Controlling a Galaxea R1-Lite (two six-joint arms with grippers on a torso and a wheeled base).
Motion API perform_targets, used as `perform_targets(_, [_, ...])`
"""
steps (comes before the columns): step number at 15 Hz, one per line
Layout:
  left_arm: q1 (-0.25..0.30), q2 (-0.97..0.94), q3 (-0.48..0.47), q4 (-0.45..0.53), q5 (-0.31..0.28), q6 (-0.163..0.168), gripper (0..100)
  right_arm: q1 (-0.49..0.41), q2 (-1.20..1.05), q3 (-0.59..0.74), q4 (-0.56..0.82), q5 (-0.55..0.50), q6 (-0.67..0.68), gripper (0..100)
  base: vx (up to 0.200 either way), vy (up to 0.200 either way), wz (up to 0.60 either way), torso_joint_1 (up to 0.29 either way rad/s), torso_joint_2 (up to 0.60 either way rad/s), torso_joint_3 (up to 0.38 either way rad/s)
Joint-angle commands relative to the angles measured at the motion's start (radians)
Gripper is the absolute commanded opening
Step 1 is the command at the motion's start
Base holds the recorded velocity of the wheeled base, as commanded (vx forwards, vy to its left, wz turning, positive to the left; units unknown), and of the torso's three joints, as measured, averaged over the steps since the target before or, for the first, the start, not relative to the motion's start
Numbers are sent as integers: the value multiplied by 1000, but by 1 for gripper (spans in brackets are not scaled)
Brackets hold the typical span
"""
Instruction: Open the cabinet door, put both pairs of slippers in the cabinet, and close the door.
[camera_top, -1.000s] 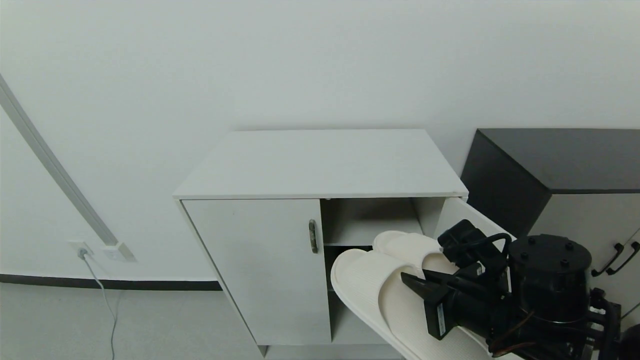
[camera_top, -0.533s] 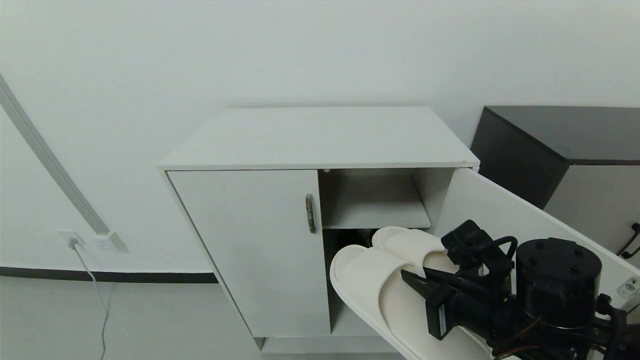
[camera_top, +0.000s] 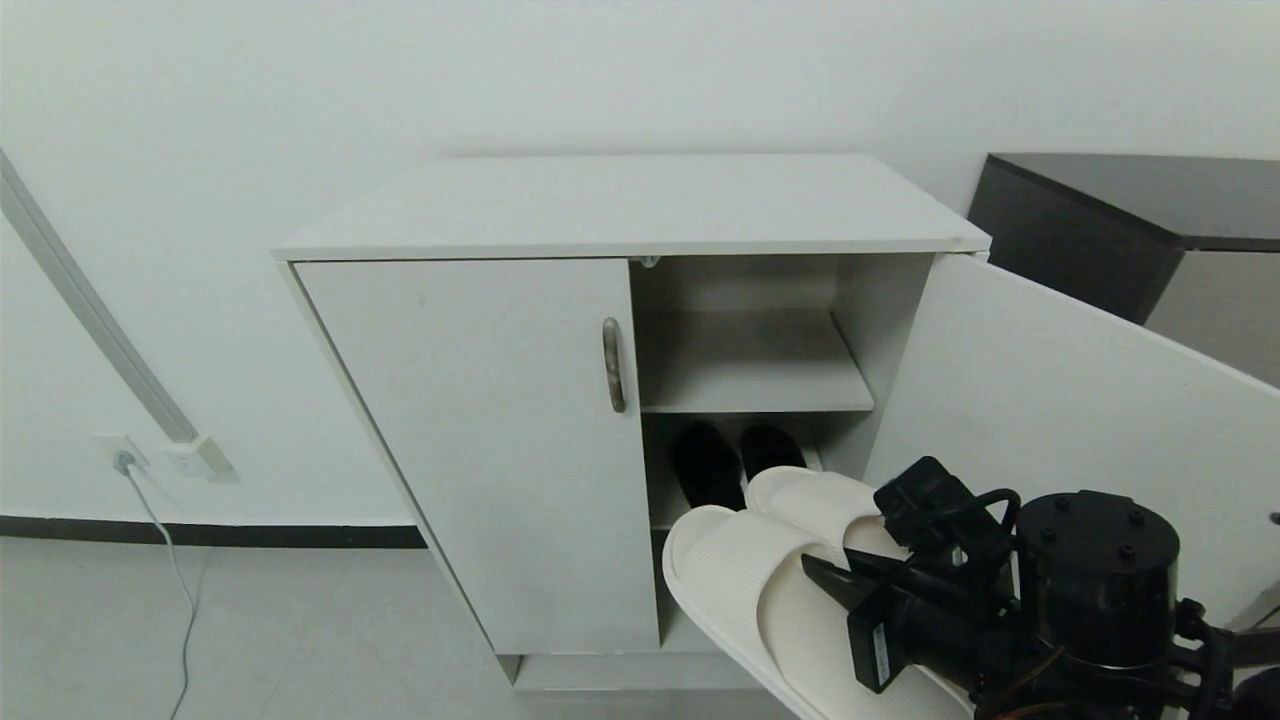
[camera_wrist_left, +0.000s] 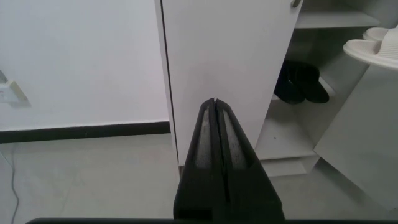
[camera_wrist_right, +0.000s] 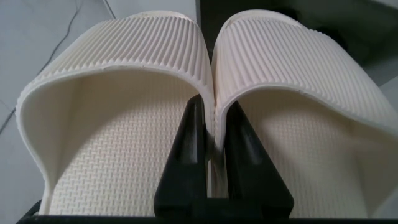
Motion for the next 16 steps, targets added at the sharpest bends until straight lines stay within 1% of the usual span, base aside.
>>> perform_targets(1, [0, 0, 0, 0, 0, 1, 0, 0, 4, 2, 0, 0, 0, 0, 0, 0, 0, -110, 461, 349])
perform_targets(6, [0, 0, 0, 0, 0, 1, 0, 0, 25, 4, -17, 2, 0, 0, 0, 0, 0, -79, 454, 366])
perform_targets(9, [0, 0, 0, 0, 0, 1, 0, 3, 28, 14, -60, -3, -1, 0, 0, 0, 0, -23, 429, 398])
perform_targets(12, [0, 0, 0, 0, 0, -1, 0, 6, 35, 13, -72, -3, -1, 0, 0, 0, 0, -2, 152, 146])
perform_targets(16, [0, 0, 0, 0, 0, 1, 0, 6, 58, 27, -94, -1, -14, 0, 0, 0, 0, -1, 14, 12])
